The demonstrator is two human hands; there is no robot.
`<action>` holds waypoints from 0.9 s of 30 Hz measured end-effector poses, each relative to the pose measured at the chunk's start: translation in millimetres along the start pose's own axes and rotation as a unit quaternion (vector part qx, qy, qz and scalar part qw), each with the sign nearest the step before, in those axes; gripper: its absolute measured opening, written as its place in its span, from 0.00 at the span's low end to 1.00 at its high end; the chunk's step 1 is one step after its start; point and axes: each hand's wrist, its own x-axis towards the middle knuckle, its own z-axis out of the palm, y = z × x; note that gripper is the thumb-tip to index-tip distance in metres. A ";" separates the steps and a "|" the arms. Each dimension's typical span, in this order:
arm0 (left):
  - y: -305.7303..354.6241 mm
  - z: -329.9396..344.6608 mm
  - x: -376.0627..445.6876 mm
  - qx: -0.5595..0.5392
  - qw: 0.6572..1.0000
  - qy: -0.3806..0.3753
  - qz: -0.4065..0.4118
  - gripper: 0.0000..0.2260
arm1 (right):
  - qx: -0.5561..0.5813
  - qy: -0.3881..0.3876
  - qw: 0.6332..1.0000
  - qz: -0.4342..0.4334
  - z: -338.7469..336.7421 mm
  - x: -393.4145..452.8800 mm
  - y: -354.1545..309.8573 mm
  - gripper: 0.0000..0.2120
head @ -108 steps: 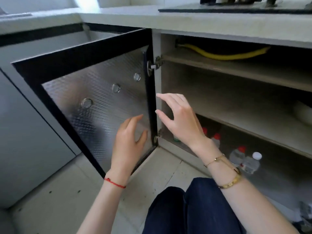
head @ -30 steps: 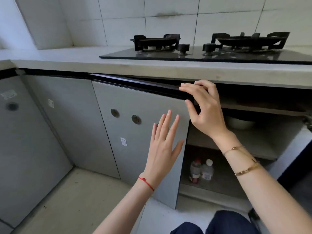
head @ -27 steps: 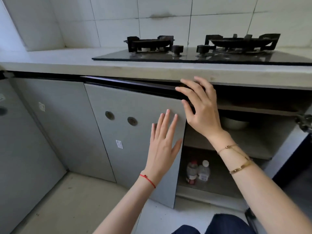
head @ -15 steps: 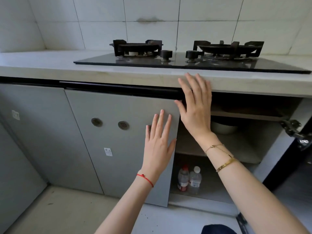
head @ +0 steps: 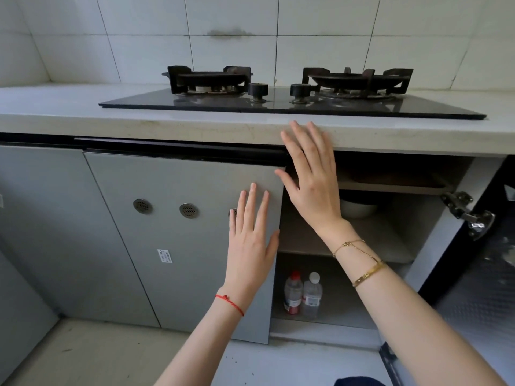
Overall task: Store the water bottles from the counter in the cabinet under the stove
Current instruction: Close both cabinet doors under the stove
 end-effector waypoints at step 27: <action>133.9 -9.8 5.3 -0.241 0.954 -0.048 0.175 0.24 | -0.107 -0.031 0.968 0.223 -175.3 -91.3 31.6 0.20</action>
